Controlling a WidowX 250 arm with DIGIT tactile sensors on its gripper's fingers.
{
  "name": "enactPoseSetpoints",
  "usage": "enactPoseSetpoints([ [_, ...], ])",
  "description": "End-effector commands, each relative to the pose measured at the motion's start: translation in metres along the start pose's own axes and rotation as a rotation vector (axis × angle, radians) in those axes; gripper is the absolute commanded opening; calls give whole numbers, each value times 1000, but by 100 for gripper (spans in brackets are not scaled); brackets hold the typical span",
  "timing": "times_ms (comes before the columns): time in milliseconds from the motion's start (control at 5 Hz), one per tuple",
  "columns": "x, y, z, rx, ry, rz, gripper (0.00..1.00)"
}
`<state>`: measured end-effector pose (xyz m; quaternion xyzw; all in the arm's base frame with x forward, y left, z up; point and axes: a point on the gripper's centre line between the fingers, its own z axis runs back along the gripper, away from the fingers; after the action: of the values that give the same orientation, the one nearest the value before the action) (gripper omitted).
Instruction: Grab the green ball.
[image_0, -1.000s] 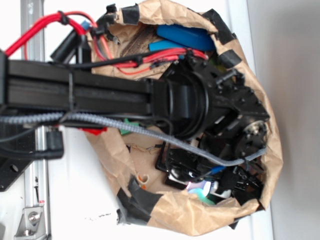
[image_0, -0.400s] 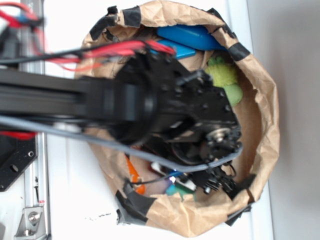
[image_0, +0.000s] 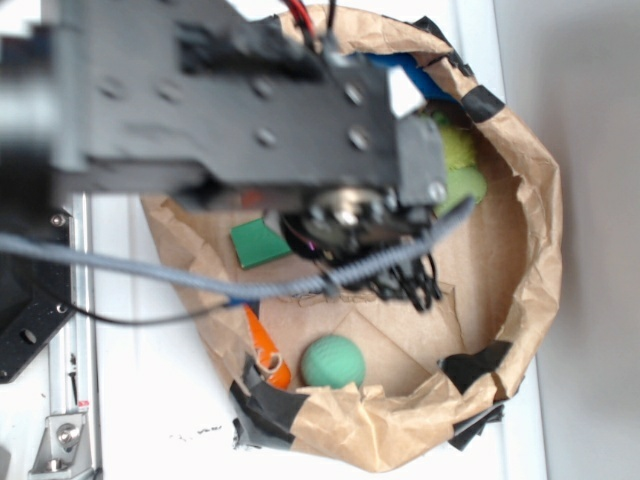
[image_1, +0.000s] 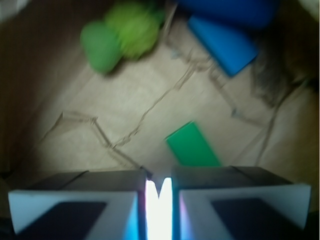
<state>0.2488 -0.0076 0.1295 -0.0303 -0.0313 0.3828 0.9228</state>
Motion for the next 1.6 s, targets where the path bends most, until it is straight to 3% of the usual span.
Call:
enactPoseSetpoints([
  [0,0,-10,-4,-56,61,43,100],
  [400,-34,-49,-41,-94,285,34,100],
  [600,-51,-64,-50,-141,372,66,100],
  [800,-68,-79,-62,-140,419,75,100],
  [1000,-86,-82,-80,-103,457,44,100],
  [1200,-98,-71,-94,-52,468,32,68],
  [1400,-97,-64,-93,-33,440,11,0],
])
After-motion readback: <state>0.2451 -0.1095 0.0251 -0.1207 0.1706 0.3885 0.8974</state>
